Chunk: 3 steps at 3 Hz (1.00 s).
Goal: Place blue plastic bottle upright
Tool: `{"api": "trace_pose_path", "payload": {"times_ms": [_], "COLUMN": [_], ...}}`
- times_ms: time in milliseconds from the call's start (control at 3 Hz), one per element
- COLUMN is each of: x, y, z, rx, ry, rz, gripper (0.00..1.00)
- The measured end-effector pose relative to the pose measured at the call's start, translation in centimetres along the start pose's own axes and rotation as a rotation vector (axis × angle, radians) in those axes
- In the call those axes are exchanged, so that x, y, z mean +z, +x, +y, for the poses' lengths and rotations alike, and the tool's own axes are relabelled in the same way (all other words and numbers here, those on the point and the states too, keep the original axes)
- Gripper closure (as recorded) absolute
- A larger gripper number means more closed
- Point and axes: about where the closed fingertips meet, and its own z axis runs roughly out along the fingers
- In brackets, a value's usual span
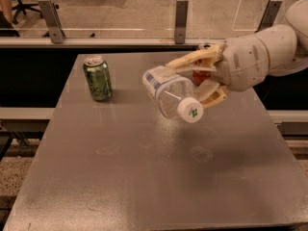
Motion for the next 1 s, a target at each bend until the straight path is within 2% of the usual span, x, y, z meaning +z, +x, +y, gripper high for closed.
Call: {"api": "trace_pose_path", "payload": {"times_ms": [333,667,1000], "x": [0.4,1.3,1.8], "y": [0.3,0.5,0.8], "z": [-0.4,-1.4,-2.0], "rx": [0.009,0.039,0.056], "ry": [0.004,0.026,0.073], "rz": [0.041,0.138,0.232], "gripper": [1.00,1.00,1.00]}}
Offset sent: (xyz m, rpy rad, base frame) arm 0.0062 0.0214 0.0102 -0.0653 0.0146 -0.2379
